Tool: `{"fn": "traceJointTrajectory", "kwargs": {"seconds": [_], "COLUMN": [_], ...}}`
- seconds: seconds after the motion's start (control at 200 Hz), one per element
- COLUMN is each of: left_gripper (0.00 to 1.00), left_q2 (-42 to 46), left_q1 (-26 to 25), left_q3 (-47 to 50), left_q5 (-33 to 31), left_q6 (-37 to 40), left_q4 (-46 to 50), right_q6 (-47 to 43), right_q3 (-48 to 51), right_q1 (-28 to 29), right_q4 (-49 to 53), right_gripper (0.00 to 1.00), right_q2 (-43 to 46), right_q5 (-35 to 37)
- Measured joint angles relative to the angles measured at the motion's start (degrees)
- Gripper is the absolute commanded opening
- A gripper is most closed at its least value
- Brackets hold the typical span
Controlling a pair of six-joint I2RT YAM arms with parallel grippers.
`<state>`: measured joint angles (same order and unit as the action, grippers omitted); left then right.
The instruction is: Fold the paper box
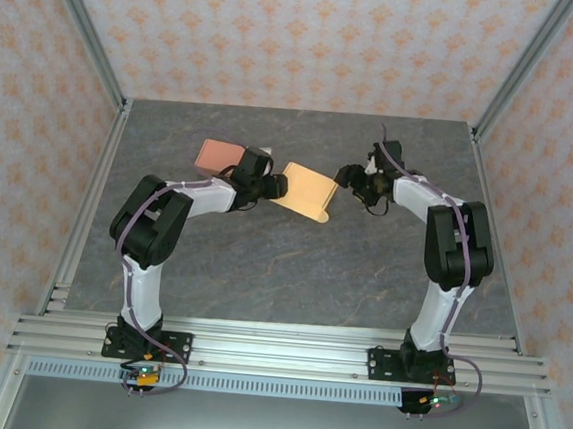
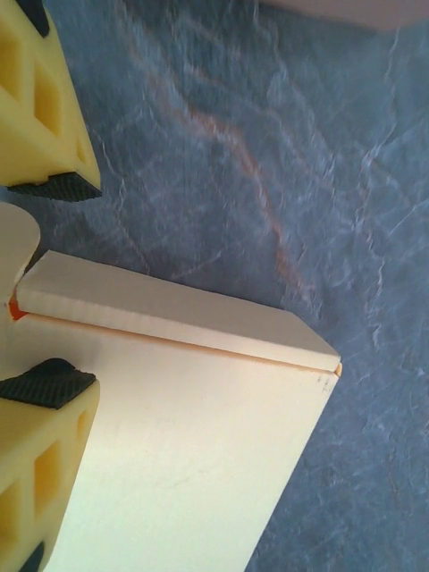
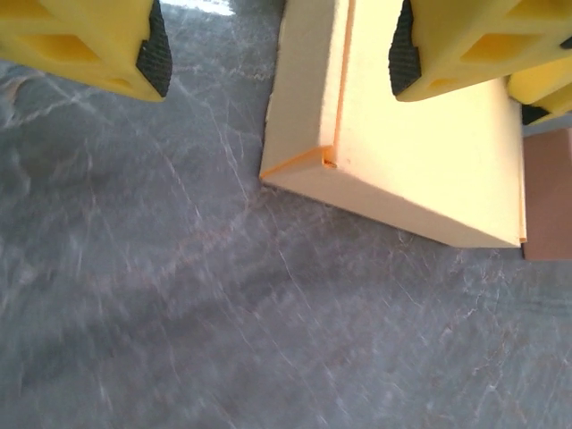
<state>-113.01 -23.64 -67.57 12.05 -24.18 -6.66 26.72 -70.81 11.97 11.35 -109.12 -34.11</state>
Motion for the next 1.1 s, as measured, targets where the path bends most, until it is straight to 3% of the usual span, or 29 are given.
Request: {"fn": "traceJointTrajectory", "kwargs": {"seconds": [0.23,0.496,0.871,1.101], "left_gripper": [0.34,0.2,0.2,0.21], "left_q2": [-0.3,-0.3,-0.8,-0.8], "left_q1": [0.1,3.2,6.5,6.8], "left_q3": [1.3,4.7,7.2,7.2], "left_q5": [2.4,9.3,14.9,15.4], "left_q6": [-2.8,-8.2,-11.0,-11.0], "left_q4": [-3.1,-9.8,-15.3,-15.3], "right_q6": [12.1,18.9,23.7,30.5], "right_q3": [4.7,6.0,6.7,7.1], "right_q1": [0.7,0.7,0.7,0.9], "right_q4": [-10.7,-19.2,-26.4,-34.8], "right_gripper": [0.71,0.75,0.76,0.69], "right_q2": [-0.7,-4.3,-5.5,-8.3], "right_q5": [-10.2,-14.0,-17.4,-17.5]}}
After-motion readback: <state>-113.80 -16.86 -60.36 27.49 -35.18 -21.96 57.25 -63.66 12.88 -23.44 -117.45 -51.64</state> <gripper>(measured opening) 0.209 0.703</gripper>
